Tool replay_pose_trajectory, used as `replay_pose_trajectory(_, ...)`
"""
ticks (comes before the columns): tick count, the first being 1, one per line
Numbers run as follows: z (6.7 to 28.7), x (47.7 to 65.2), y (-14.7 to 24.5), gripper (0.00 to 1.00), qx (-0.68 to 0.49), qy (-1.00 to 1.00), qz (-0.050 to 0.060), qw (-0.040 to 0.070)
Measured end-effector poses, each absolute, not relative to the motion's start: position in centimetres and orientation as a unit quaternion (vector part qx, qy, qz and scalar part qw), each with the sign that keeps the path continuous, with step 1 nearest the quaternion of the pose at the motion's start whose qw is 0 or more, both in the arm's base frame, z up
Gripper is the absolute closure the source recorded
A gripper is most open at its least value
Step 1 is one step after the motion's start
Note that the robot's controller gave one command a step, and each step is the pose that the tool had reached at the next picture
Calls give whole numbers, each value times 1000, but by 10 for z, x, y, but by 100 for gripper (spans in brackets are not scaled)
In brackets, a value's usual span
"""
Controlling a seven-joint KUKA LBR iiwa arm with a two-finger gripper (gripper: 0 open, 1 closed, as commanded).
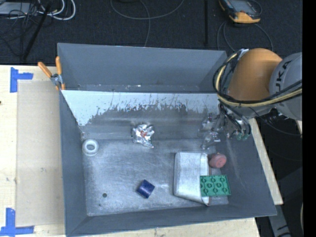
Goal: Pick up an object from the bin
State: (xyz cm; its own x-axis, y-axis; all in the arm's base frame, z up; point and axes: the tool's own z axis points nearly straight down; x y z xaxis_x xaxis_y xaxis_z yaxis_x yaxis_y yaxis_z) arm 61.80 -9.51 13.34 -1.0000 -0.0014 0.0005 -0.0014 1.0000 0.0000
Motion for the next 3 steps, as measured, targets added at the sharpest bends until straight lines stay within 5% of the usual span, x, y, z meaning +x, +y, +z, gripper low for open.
replay_pose_trajectory(1, 133, 618, -95, 0, 2, -1000, 0, 0)
replay_pose_trajectory(2, 82, 564, -73, 0, 16, -1000, 2, -5)
replay_pose_trajectory(3, 81, 561, -73, 100, 19, -1000, 2, 2)
